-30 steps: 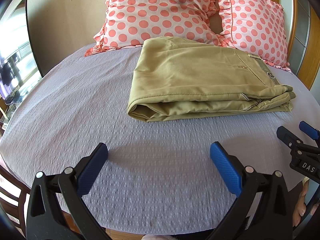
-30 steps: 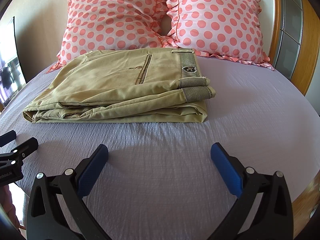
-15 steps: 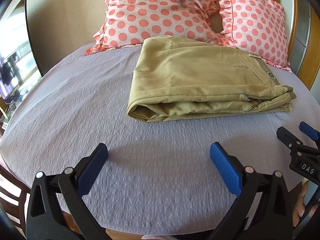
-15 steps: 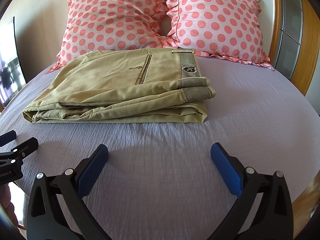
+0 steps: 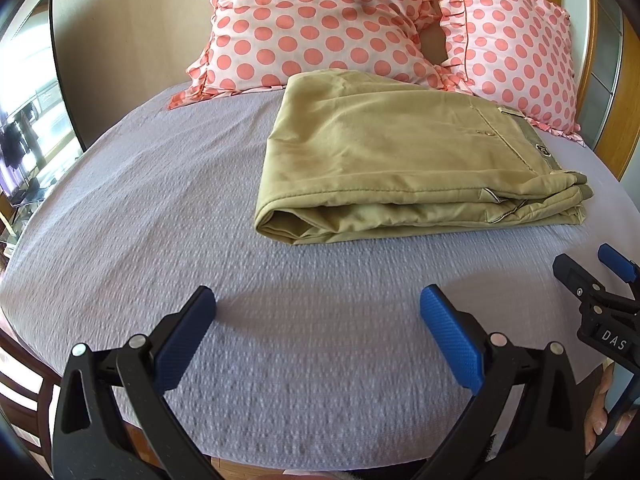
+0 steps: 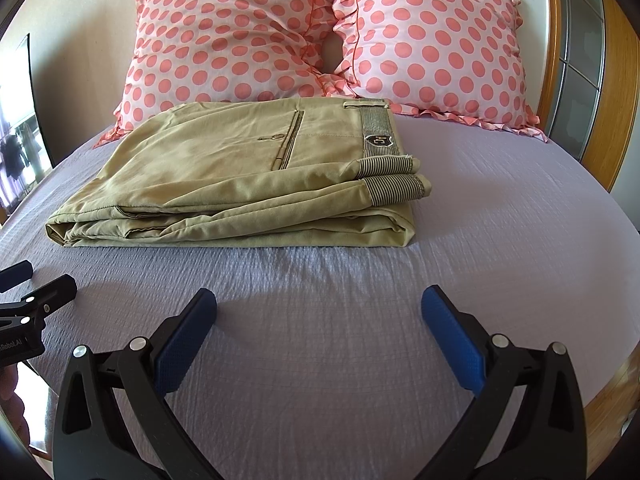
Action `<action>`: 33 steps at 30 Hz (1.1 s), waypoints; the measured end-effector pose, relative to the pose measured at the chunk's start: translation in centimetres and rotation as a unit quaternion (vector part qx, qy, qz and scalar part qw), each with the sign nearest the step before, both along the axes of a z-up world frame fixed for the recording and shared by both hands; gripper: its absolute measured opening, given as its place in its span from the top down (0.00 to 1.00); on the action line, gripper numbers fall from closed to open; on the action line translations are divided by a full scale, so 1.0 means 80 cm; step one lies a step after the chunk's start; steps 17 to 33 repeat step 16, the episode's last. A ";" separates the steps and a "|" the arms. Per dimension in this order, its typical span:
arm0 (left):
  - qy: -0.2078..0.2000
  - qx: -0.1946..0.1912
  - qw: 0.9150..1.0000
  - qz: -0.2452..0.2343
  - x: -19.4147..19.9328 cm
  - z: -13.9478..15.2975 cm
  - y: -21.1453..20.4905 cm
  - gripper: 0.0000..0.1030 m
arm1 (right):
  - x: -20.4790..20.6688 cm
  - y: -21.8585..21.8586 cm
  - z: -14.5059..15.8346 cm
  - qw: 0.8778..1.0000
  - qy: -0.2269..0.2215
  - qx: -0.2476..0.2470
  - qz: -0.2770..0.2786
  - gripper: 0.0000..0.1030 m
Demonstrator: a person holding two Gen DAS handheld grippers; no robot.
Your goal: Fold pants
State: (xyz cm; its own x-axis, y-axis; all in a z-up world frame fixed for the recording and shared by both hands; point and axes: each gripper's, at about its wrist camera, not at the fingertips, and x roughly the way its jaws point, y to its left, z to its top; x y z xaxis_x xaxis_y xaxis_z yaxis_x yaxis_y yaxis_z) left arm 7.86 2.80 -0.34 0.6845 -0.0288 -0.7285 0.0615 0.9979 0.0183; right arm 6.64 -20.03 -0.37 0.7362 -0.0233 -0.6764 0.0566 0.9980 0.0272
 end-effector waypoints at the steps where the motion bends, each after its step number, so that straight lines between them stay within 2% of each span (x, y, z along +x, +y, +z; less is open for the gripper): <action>1: 0.000 0.000 1.000 -0.001 0.001 0.000 0.001 0.02 | 0.000 0.000 0.000 1.000 0.000 0.000 0.000 0.01; 33: 0.000 0.000 1.000 -0.002 0.002 0.001 0.003 0.02 | 0.001 0.000 -0.001 1.000 0.000 0.000 0.001 0.01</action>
